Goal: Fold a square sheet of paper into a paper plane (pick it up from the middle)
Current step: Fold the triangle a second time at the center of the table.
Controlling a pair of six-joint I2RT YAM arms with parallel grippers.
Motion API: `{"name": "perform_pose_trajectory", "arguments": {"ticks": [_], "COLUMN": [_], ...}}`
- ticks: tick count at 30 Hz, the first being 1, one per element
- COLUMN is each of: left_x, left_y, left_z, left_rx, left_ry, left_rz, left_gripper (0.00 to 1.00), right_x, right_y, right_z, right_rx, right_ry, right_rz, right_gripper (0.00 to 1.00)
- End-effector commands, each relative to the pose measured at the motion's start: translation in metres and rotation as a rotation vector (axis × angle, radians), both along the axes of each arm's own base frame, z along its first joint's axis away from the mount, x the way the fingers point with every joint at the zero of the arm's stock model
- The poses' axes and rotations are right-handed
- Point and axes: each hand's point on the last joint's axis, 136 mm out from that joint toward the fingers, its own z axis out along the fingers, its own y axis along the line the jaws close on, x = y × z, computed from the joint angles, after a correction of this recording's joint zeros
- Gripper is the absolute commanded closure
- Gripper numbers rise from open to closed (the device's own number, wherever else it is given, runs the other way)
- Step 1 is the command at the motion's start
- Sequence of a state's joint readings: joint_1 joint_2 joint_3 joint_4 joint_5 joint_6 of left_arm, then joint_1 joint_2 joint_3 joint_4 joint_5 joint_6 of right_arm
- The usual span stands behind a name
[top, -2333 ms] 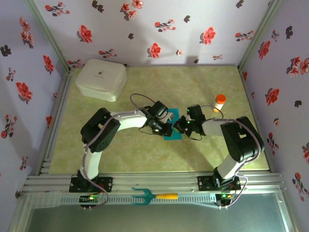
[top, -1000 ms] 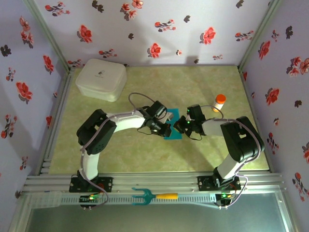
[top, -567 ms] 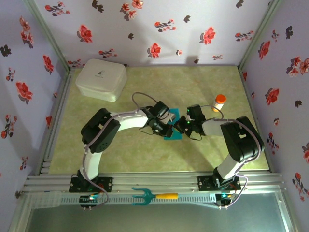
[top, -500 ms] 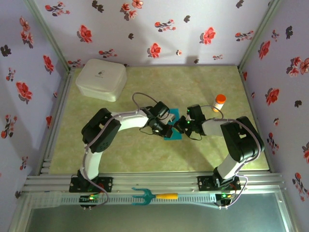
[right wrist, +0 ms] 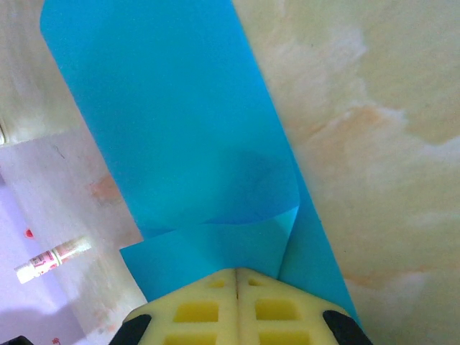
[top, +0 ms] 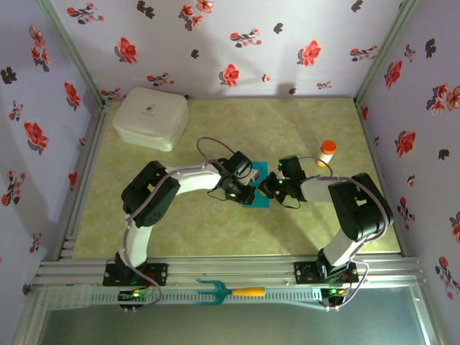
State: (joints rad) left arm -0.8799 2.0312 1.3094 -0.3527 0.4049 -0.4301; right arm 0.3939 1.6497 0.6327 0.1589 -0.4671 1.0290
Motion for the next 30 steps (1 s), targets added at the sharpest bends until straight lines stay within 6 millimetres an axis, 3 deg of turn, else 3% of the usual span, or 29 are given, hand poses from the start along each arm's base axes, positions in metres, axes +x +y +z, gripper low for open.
{"name": "perform_pose_trajectory", "arguments": {"ticks": [1, 13, 30], "left_x": [-0.003, 0.004, 0.003], "left_y": [0.007, 0.004, 0.001], "left_z": [0.008, 0.029, 0.018], "left_rx": [0.017, -0.101, -0.141], "left_ry": [-0.039, -0.043, 0.063], "left_rz": [-0.02, 0.042, 0.057], "left_gripper": [1.0, 0.99, 0.97], "right_x": [-0.022, -0.023, -0.023], "right_y": [-0.019, -0.019, -0.019], "right_z": [-0.032, -0.034, -0.034], "right_rx": [-0.109, -0.114, -0.112], "right_ry": [0.11, 0.116, 0.116], "right_rz": [-0.016, -0.017, -0.016], "right_gripper": [1.0, 1.0, 1.0]}}
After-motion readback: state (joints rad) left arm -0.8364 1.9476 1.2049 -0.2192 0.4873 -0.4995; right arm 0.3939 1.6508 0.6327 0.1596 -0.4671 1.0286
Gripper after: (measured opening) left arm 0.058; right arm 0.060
